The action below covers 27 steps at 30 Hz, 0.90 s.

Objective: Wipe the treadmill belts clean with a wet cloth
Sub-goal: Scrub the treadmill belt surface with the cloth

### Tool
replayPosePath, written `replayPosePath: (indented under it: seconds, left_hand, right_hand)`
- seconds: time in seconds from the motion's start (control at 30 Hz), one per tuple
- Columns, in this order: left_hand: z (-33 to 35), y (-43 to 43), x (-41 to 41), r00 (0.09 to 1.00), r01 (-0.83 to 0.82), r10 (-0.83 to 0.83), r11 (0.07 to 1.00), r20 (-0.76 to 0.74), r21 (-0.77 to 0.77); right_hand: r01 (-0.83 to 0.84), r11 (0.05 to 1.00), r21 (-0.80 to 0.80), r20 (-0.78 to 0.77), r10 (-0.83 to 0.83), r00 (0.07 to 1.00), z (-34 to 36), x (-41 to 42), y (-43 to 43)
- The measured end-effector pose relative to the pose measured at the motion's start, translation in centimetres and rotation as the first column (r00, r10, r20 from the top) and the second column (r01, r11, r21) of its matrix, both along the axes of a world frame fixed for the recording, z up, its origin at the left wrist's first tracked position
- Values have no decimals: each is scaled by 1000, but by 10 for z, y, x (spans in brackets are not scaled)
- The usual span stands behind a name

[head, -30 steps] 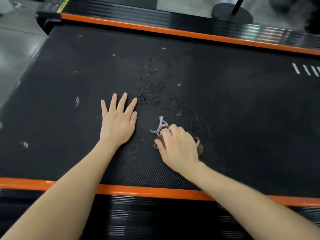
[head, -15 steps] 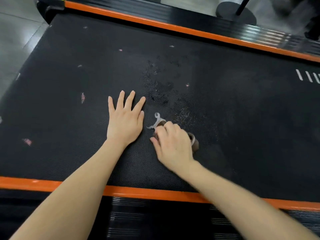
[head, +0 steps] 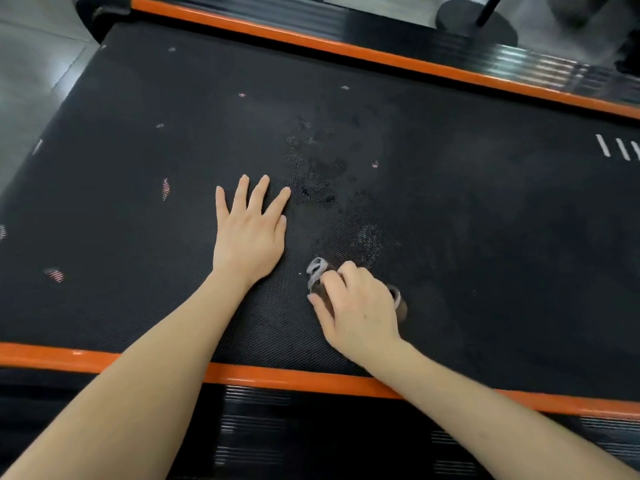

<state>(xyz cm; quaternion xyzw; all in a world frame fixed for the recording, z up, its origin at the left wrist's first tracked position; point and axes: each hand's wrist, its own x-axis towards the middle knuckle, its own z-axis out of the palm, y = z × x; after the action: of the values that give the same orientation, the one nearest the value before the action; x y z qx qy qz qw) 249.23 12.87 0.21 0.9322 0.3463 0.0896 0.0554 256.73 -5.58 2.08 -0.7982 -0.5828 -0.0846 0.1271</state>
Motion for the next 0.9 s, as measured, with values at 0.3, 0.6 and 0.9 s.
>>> replayPosePath:
  seconds: [0.3, 0.6, 0.9]
  left_hand:
    - [1, 0, 2, 1000, -19, 18, 1000, -18, -18]
    - [16, 25, 54, 999, 10, -10, 1000, -32, -7]
    - [-5, 35, 68, 999, 53, -53, 998, -8, 30]
  right_hand:
    - [237, 965, 116, 62, -245, 968, -6, 88, 72]
    - [206, 955, 214, 45, -221, 974, -16, 106, 79]
    - [198, 970, 142, 38, -205, 978, -8, 214, 176]
